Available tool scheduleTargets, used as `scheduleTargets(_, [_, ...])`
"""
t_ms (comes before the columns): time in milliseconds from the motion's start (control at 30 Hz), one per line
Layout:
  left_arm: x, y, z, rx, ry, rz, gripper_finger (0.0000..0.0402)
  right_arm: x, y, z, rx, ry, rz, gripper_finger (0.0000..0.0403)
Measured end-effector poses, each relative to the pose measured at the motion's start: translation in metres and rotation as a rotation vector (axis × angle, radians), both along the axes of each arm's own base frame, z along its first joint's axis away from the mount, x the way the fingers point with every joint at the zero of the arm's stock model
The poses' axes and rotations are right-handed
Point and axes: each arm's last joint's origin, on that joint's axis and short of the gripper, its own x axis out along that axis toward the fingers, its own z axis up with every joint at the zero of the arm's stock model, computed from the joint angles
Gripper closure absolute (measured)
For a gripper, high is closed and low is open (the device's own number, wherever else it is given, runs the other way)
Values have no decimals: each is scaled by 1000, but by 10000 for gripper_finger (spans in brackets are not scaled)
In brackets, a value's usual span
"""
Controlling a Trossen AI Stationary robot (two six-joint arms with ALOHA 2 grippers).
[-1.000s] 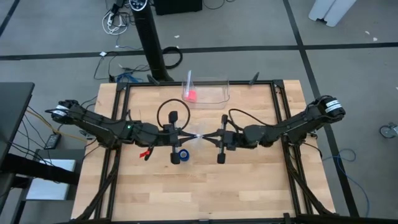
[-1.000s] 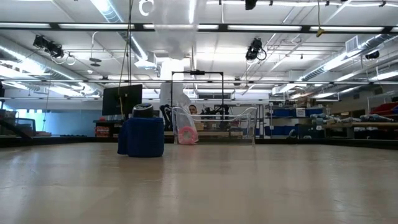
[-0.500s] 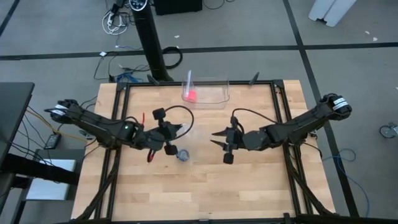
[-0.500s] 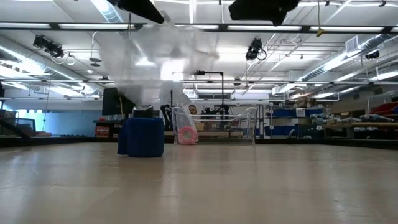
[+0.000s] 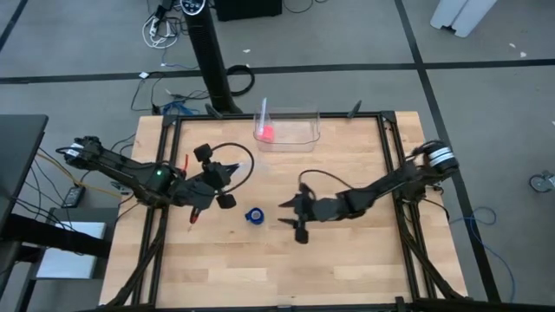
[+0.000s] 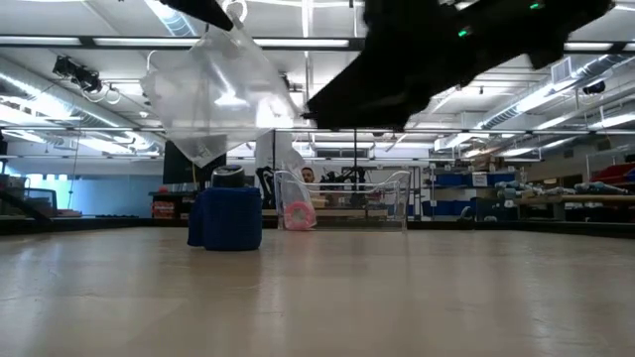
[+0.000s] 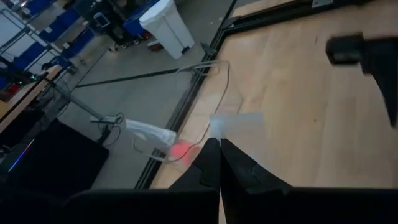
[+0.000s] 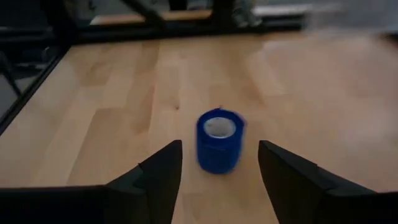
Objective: Roll bandage
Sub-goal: Put the rolled blue bandage into the transparent zip bag
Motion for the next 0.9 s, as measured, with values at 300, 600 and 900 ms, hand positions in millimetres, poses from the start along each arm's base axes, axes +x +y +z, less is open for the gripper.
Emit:
scheduleTargets(300, [-3, 1, -5, -11, 39, 20, 401, 60, -20, 3, 80, 166, -17, 188])
scheduleTargets(600, [-4, 1, -6, -31, 35, 18, 401, 111, -39, -16, 104, 424, -15, 195])
scheduleTargets(900, [-3, 1, -6, -51, 32, 10, 401, 131, -35, -14, 63, 446, 27, 218])
